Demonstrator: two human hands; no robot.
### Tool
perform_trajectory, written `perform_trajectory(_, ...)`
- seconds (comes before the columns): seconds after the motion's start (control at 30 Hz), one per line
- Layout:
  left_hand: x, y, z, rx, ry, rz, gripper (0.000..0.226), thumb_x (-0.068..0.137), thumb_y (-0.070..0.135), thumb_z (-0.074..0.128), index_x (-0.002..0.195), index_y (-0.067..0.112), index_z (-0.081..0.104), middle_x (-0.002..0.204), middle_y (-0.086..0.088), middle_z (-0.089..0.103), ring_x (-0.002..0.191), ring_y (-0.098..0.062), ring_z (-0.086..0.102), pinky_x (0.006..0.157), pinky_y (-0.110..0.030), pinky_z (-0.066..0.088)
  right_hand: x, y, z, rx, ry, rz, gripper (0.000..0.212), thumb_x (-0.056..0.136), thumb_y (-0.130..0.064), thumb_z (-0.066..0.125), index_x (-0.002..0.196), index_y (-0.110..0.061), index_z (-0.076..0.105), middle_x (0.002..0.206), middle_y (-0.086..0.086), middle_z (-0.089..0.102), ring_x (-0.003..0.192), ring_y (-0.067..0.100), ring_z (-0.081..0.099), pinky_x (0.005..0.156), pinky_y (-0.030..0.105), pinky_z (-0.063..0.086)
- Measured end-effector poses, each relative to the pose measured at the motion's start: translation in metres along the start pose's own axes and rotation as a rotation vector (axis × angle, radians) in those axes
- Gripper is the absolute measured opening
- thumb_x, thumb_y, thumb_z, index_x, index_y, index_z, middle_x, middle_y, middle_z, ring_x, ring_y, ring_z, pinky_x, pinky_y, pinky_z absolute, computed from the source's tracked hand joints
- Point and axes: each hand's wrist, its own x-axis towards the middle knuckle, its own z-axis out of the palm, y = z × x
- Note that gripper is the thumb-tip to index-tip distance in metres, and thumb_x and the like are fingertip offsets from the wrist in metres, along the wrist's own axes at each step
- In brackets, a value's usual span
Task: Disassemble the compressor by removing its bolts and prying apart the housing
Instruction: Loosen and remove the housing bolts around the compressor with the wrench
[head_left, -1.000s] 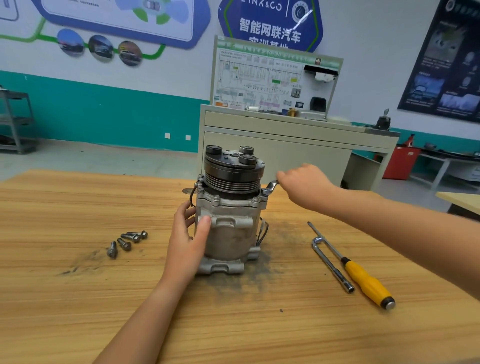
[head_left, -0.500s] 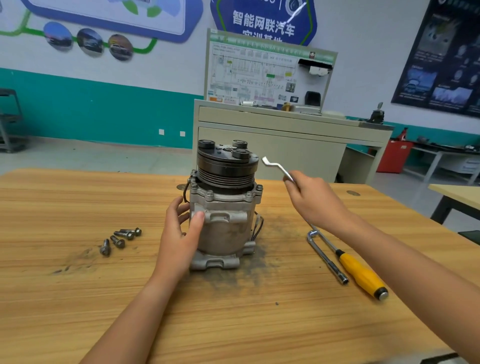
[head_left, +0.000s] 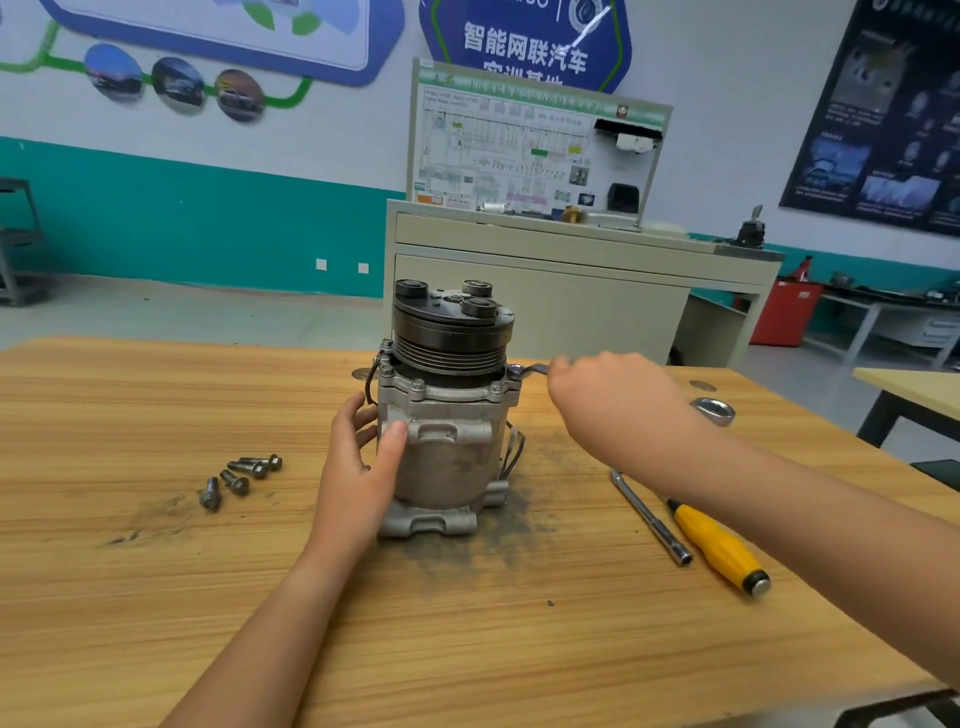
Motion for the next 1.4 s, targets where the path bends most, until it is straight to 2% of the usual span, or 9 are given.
perform_trajectory(0.13, -0.001, 0.002, 0.0, -0.005, 0.003, -0.008, 0.051, 0.092, 0.035, 0.05, 0.139, 0.027, 0.033, 0.126, 0.011, 0.047, 0.105, 0.006, 0.047, 0.079, -0.011, 0.035, 0.002, 0.004, 0.007, -0.058, -0.012, -0.025, 0.033, 0.095, -0.009, 0.039, 0.126, 0.001, 0.039, 0.055, 0.002, 0.029, 0.043, 0.014, 0.029, 0.037, 0.026, 0.028)
perform_trajectory(0.23, -0.001, 0.002, 0.0, -0.018, 0.001, -0.009, 0.051, 0.092, 0.035, 0.05, 0.139, 0.027, 0.033, 0.126, 0.01, 0.047, 0.113, -0.004, 0.047, 0.087, -0.02, 0.035, 0.006, 0.02, 0.011, -0.039, 0.007, -0.03, 0.023, 0.097, -0.022, 0.031, 0.109, -0.009, 0.045, 0.055, -0.002, 0.034, 0.044, 0.013, 0.032, 0.038, 0.024, 0.027)
perform_trajectory(0.37, -0.002, 0.004, -0.001, -0.018, -0.001, -0.007, 0.053, 0.092, 0.035, 0.05, 0.141, 0.027, 0.031, 0.128, 0.009, 0.047, 0.113, -0.004, 0.046, 0.089, -0.023, 0.035, 0.025, 0.033, 0.016, -0.133, 0.025, -0.031, 0.017, 0.093, -0.007, 0.037, 0.101, -0.01, 0.051, 0.056, -0.003, 0.034, 0.046, 0.015, 0.032, 0.043, 0.025, 0.021)
perform_trajectory(0.47, -0.002, 0.004, -0.001, -0.02, 0.0, -0.006, 0.053, 0.093, 0.033, 0.051, 0.141, 0.026, 0.031, 0.128, 0.009, 0.047, 0.113, -0.005, 0.047, 0.09, -0.024, 0.036, 0.05, 0.029, 0.024, -0.102, 0.006, -0.007, 0.021, 0.091, -0.003, 0.043, 0.104, -0.011, 0.057, 0.075, 0.0, 0.055, 0.074, 0.022, 0.057, 0.061, 0.029, 0.037)
perform_trajectory(0.6, -0.001, 0.003, -0.003, -0.006, -0.009, -0.009, 0.054, 0.092, 0.036, 0.051, 0.141, 0.03, 0.03, 0.126, 0.012, 0.047, 0.11, 0.0, 0.047, 0.084, -0.018, 0.036, 0.084, 0.01, 0.043, 0.031, 0.094, -0.002, 0.023, 0.093, -0.004, 0.042, 0.107, -0.011, 0.058, 0.105, 0.008, 0.066, 0.099, 0.028, 0.061, 0.085, 0.032, 0.04)
perform_trajectory(0.8, 0.001, 0.002, -0.004, 0.013, -0.011, -0.008, 0.054, 0.092, 0.035, 0.052, 0.141, 0.029, 0.031, 0.122, 0.013, 0.047, 0.098, 0.018, 0.044, 0.075, -0.01, 0.035, 0.067, 0.02, 0.057, 0.167, 0.352, 0.043, 0.011, 0.091, -0.013, 0.054, 0.091, -0.005, 0.061, 0.081, 0.009, 0.067, 0.07, 0.025, 0.063, 0.058, 0.03, 0.042)
perform_trajectory(0.97, 0.002, 0.001, -0.003, 0.022, 0.003, -0.002, 0.051, 0.092, 0.032, 0.051, 0.139, 0.028, 0.032, 0.121, 0.012, 0.048, 0.098, 0.012, 0.047, 0.072, -0.005, 0.035, 0.025, 0.033, 0.058, 0.651, 0.288, 0.248, 0.029, 0.101, -0.029, 0.028, 0.104, -0.007, 0.046, 0.069, 0.007, 0.057, 0.064, 0.029, 0.057, 0.056, 0.039, 0.046)
perform_trajectory(1.27, 0.003, -0.001, -0.002, 0.036, 0.005, 0.006, 0.05, 0.093, 0.028, 0.051, 0.139, 0.024, 0.033, 0.121, 0.01, 0.048, 0.095, 0.018, 0.045, 0.067, 0.003, 0.035, -0.009, 0.024, 0.036, 0.295, 0.096, 0.078, 0.033, 0.1, -0.034, 0.027, 0.126, -0.022, 0.044, 0.077, -0.002, 0.057, 0.067, 0.018, 0.056, 0.051, 0.027, 0.042)
perform_trajectory(1.4, 0.004, -0.001, -0.002, 0.027, -0.001, 0.004, 0.052, 0.092, 0.031, 0.051, 0.14, 0.025, 0.032, 0.123, 0.01, 0.048, 0.097, 0.017, 0.045, 0.069, 0.001, 0.036, -0.004, 0.019, 0.024, 0.125, 0.059, 0.068, 0.026, 0.099, -0.022, 0.034, 0.122, -0.017, 0.045, 0.063, -0.002, 0.045, 0.058, 0.018, 0.051, 0.048, 0.026, 0.041)
